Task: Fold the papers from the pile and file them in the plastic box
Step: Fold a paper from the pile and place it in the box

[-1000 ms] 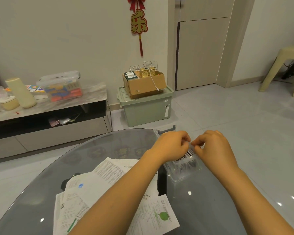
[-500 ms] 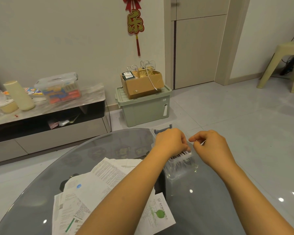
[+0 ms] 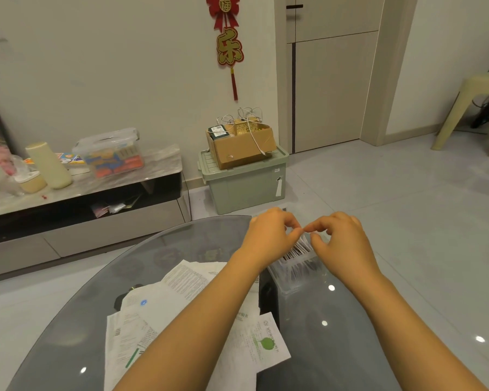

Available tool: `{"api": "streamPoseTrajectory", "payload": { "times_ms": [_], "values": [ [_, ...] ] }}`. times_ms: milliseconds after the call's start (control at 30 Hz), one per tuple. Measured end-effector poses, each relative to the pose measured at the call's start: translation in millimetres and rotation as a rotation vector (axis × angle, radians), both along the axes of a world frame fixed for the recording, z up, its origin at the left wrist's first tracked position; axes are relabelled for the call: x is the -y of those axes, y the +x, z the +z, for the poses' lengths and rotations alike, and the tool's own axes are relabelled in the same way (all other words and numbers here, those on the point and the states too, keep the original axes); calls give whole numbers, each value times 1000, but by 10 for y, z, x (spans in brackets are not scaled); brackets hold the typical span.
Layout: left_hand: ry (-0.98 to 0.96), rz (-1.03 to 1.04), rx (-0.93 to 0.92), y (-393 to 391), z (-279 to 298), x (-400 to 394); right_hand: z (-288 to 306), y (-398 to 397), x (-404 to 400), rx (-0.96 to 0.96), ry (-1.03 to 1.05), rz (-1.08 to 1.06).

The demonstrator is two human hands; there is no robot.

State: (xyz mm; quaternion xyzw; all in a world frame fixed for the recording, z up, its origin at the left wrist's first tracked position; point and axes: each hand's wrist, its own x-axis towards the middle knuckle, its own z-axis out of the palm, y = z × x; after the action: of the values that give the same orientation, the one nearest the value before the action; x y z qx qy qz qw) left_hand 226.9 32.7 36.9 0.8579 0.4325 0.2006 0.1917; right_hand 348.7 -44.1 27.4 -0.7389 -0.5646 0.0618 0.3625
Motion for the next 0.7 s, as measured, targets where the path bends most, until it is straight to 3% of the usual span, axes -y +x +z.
{"api": "streamPoseTrajectory", "payload": {
  "times_ms": [334, 701],
  "values": [
    [-68, 171, 29, -881, 112, 756, -67, -484, 307, 29, 69, 274],
    [-173, 211, -104, -1702, -331, 1511, -432, -808, 651, 173, -165, 601]
  ]
}}
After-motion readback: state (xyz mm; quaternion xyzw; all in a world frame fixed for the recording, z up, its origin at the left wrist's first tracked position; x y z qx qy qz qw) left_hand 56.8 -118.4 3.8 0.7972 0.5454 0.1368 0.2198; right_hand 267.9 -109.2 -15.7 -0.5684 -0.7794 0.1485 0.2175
